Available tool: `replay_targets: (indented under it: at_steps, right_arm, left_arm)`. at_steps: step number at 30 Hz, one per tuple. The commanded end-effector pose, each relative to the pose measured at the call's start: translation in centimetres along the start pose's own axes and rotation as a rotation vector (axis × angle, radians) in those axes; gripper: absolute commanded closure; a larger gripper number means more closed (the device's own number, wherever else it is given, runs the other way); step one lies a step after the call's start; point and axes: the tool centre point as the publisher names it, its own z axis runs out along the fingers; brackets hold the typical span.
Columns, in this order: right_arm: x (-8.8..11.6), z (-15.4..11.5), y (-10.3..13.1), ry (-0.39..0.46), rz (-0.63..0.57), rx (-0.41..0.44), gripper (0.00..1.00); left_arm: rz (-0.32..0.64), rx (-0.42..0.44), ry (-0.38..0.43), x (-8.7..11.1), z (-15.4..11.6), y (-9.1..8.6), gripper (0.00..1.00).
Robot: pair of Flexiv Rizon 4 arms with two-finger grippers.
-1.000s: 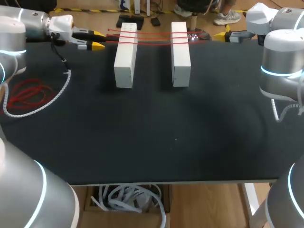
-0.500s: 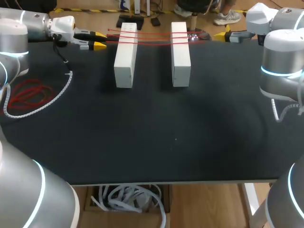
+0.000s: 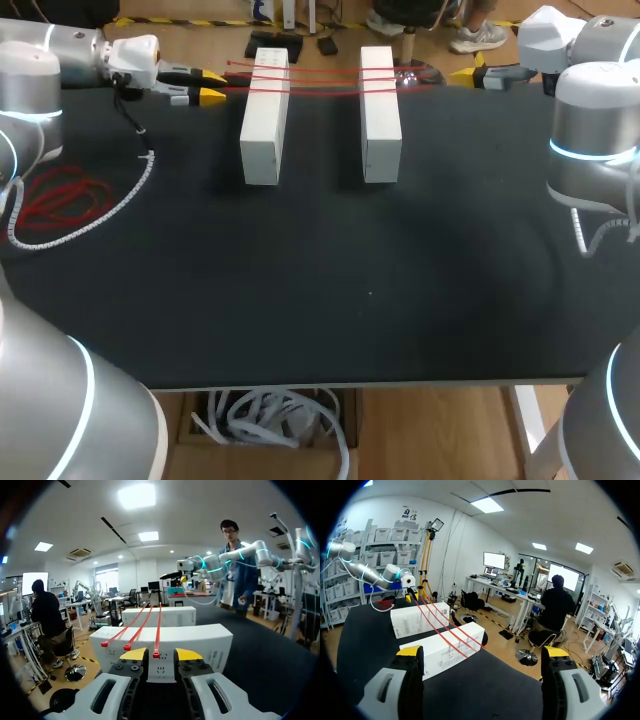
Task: Grab the tape and strap the tape.
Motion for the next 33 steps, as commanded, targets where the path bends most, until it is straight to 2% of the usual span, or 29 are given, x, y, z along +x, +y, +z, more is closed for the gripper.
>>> replay_targets:
  at_steps: [1,21,26,30,33]
  right_arm:
    - [-0.02,0.02,-0.01,0.0,0.0,0.0,0.0]
    - [-0.02,0.02,-0.01,0.0,0.0,0.0,0.0]
    - [-0.02,0.02,-0.01,0.0,0.0,0.0,0.0]
    - [-0.02,0.02,-0.01,0.0,0.0,0.0,0.0]
    - [-0.02,0.02,-0.01,0.0,0.0,0.0,0.0]
  left_arm:
    - [-0.003,0.012,0.15,-0.79,-0.07,0.52,0.76]
    - [-0.012,0.02,0.146,-0.66,0.13,0.78,0.76]
    - [-0.012,0.023,0.142,-0.67,0.16,0.83,0.78]
    - [-0.011,0.024,0.14,-0.67,0.19,0.81,0.87]
    - [-0.01,0.027,0.14,-0.67,0.27,0.74,0.86]
